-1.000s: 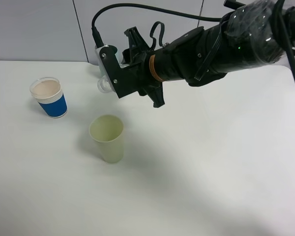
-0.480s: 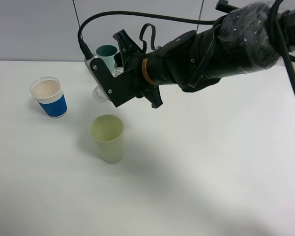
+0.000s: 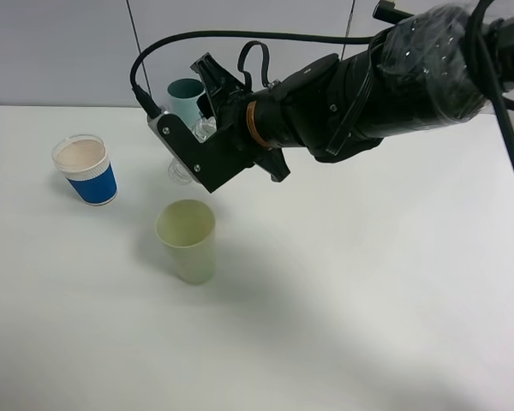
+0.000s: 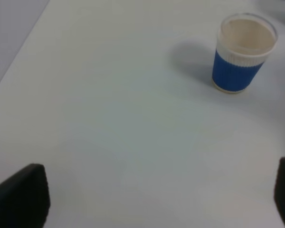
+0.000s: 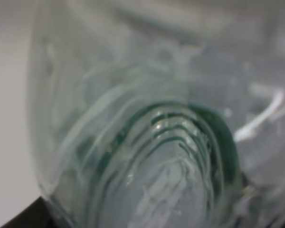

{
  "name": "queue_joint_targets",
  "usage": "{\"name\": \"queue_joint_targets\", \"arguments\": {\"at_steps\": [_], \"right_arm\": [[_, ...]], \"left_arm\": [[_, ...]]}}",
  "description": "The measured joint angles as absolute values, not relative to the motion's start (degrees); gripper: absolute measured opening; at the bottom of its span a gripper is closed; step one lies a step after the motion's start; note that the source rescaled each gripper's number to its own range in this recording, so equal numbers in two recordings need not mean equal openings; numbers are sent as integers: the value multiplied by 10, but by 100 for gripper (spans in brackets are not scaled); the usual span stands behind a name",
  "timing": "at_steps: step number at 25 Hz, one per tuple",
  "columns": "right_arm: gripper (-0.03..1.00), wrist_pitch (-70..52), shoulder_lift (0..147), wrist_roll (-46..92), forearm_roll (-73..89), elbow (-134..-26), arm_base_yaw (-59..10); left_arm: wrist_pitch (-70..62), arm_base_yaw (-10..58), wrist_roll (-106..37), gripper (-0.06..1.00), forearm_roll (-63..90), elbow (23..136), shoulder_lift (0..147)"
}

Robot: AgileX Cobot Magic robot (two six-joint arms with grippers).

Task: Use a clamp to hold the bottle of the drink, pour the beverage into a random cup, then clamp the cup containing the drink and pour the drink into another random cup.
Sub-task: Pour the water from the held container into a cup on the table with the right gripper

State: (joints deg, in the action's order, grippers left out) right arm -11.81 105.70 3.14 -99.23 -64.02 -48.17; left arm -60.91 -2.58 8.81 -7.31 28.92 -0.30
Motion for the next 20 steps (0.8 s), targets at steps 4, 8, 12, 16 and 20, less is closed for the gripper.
{"name": "queue_joint_targets", "arguments": {"at_steps": [4, 8, 12, 16, 20], "right_arm": [[0, -118, 1057, 41, -992, -640, -482], [0, -120, 1057, 52, -992, -640, -482], [0, -132, 1057, 78, -992, -640, -482], [0, -143, 1057, 96, -992, -640, -482], [0, -146, 1057, 111, -992, -640, -482]], "left_arm": [[-609, -26, 88, 87, -73, 289, -3], [-609, -26, 88, 87, -73, 289, -3], [-609, -26, 88, 87, -73, 289, -3], [-609, -26, 88, 87, -73, 289, -3], [-609, -26, 88, 87, -73, 289, -3]]}}
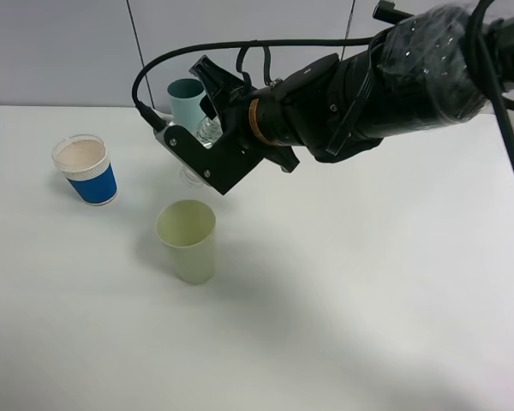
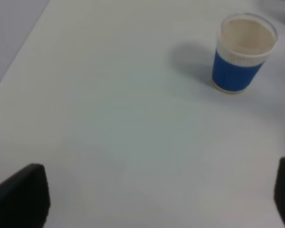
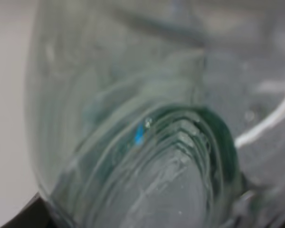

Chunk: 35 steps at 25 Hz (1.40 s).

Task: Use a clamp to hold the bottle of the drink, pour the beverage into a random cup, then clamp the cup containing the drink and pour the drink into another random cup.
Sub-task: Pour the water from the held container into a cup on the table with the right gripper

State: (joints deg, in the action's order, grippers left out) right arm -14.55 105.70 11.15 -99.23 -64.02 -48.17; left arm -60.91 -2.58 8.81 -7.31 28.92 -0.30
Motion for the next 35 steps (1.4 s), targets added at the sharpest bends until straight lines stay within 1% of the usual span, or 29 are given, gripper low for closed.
{"name": "queue_joint_targets", "arguments": {"at_steps": [5, 21, 35], "right_arm": [[0, -146, 1057, 140, -992, -640, -482], [0, -169, 1057, 146, -992, -640, -482], [0, -215, 1057, 162, -992, -640, -510]], "left_arm": [[-609, -26, 88, 87, -73, 289, -3], [-609, -26, 88, 87, -73, 289, -3], [-609, -26, 88, 87, -73, 289, -3]]}}
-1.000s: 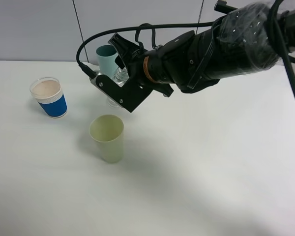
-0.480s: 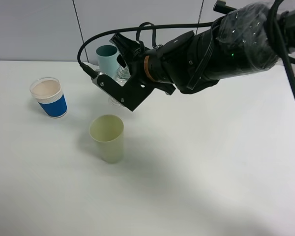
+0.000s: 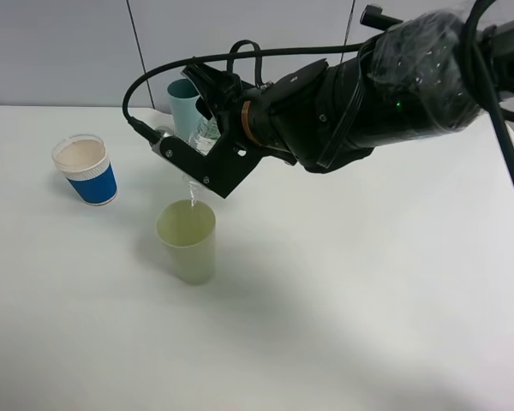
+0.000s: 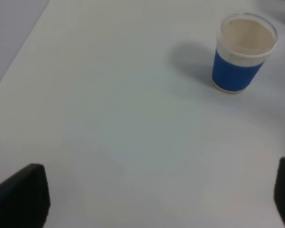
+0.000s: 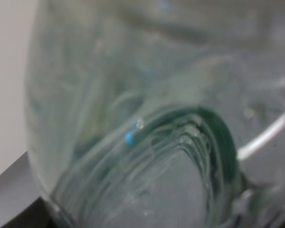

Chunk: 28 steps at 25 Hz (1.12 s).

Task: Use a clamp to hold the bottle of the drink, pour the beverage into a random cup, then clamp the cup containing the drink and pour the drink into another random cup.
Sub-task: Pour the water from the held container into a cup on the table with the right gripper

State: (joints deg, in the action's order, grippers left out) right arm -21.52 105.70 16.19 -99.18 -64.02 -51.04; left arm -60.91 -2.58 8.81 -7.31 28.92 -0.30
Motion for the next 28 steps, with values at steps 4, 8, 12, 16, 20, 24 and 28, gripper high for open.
{"name": "queue_joint_targets", "arguments": {"at_steps": [4, 8, 12, 16, 20, 24, 28], "right_arm": [[0, -225, 1057, 162, -992, -640, -515], [0, -239, 1057, 162, -992, -640, -515], [0, -246, 1057, 162, -991, -640, -515], [0, -250, 1057, 164, -991, -640, -515], [0, -250, 1057, 164, -991, -640, -515], [0, -250, 1057, 164, -991, -640, -515], [0, -252, 1057, 164, -991, -640, -515]], "left_arm": [[-609, -26, 88, 87, -73, 289, -3], [-609, -26, 88, 87, -73, 289, -3], [-609, -26, 88, 87, -73, 289, -3], [-609, -26, 88, 87, -73, 289, -3], [-609, -26, 88, 87, -73, 289, -3], [-609, -26, 88, 87, -73, 289, -3], [-609, -26, 88, 87, -73, 289, -3]]}}
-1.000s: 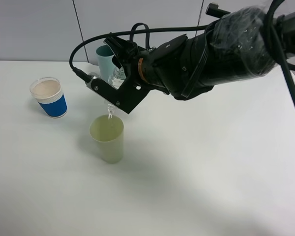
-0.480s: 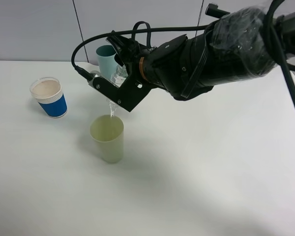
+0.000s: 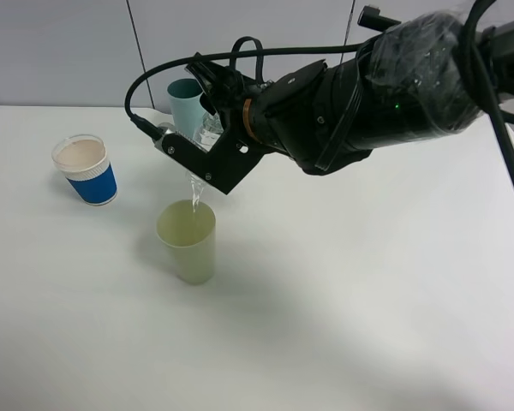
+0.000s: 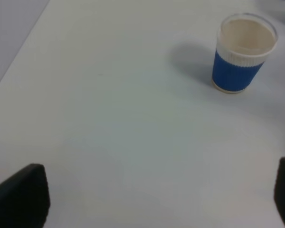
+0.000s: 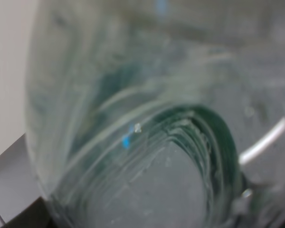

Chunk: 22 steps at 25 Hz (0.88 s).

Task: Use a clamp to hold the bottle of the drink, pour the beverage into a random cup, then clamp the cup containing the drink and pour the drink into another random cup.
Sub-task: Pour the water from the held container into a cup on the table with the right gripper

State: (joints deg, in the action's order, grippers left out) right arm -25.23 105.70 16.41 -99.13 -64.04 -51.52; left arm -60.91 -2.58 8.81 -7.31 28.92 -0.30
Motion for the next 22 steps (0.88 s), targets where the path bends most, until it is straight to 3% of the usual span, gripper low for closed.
{"name": "queue_joint_targets", "arguments": {"at_steps": [22], "right_arm": [[0, -269, 1057, 165, -991, -641, -527]], "left_arm": [[-609, -26, 88, 87, -73, 289, -3]]}}
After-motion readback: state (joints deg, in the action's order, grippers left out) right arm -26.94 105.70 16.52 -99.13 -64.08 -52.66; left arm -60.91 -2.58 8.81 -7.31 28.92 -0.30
